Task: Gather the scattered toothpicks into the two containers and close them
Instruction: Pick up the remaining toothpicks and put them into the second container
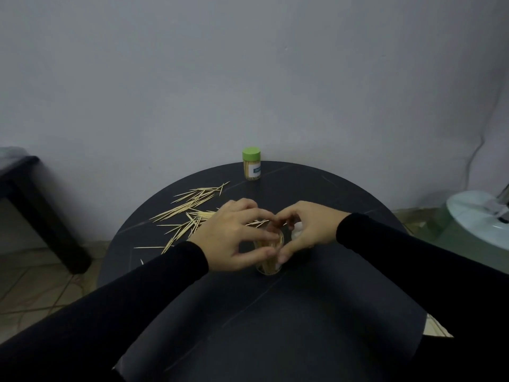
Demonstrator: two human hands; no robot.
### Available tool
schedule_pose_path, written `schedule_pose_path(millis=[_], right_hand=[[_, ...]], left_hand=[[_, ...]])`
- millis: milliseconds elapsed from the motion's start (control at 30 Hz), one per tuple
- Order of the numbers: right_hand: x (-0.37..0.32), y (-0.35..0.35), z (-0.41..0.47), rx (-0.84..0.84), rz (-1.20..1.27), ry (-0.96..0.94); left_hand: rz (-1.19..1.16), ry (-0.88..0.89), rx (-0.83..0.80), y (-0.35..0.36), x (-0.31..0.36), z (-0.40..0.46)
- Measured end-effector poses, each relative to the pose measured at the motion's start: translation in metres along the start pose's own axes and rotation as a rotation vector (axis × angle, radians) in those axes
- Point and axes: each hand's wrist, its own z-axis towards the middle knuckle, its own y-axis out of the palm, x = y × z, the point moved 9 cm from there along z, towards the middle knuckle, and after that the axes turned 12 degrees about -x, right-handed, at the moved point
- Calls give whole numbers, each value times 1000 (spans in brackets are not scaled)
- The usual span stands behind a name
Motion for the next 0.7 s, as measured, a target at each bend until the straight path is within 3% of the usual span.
schedule_pose_path(millis=[100,233,300,400,467,700], right_hand=[[4,-3,0,-76,-138,106],[14,-15,4,-74,-182,169],[19,-21,8,-33,-182,182],[23,-33,20,72,-347,251],[22,-36,29,118,-430,276],[19,-30,62,57,-600,261]], left_hand=[[-125,-75,88,-9,-12,-2],[-294,-314,189,-11,-48,-6],[-242,-415,51,6,-67,-4],[-166,-510,-349,47,-88,-4],[-103,-520,-493,62,-95,-3],[12,-456,-520,64,-98,18]])
